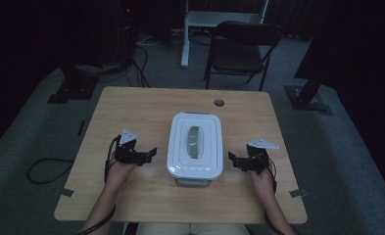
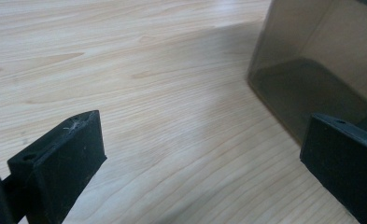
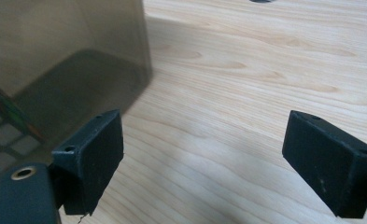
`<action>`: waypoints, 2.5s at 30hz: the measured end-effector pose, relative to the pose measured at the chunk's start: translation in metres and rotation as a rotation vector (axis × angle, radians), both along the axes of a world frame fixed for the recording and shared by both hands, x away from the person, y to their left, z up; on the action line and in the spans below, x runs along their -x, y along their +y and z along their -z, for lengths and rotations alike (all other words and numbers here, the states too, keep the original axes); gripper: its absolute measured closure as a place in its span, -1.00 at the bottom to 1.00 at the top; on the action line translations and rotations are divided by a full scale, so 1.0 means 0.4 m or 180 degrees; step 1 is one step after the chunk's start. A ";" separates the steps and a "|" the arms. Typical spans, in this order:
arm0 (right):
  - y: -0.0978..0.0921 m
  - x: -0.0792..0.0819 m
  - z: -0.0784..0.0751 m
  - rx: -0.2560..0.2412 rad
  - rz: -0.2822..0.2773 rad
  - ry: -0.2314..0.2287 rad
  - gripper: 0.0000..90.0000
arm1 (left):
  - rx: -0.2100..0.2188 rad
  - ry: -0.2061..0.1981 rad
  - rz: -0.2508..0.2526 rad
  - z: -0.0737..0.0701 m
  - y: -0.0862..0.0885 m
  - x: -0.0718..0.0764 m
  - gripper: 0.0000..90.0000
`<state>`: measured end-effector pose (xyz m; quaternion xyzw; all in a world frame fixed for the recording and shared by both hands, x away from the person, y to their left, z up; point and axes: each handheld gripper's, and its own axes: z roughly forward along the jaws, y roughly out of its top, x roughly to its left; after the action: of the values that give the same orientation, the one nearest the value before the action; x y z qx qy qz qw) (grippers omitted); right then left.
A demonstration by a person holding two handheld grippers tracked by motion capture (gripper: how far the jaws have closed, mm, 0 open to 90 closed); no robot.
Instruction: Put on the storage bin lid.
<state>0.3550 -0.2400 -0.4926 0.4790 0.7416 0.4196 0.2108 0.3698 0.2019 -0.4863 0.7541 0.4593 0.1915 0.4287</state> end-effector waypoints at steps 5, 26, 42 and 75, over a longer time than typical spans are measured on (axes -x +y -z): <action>-0.015 0.007 0.005 0.0009 0.0045 0.0006 -0.73 | 0.0013 0.0001 -0.0068 0.003 0.022 0.008 -0.99; -0.116 0.062 0.026 0.0074 0.0388 0.0064 -0.73 | -0.0069 0.0148 -0.0445 0.037 0.146 0.054 -0.99; -0.200 0.099 0.050 0.0297 0.0776 0.0133 -0.74 | -0.0074 0.0264 -0.0914 0.048 0.240 0.106 -0.99; -0.215 0.121 0.088 0.0388 0.1150 0.0452 -0.75 | -0.0531 0.0579 -0.1669 0.094 0.283 0.182 -0.99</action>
<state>0.3064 -0.3259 -0.5278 0.6190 0.6807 0.2944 0.2584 0.2968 0.3153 -0.5240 0.6564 0.6577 0.2644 0.2581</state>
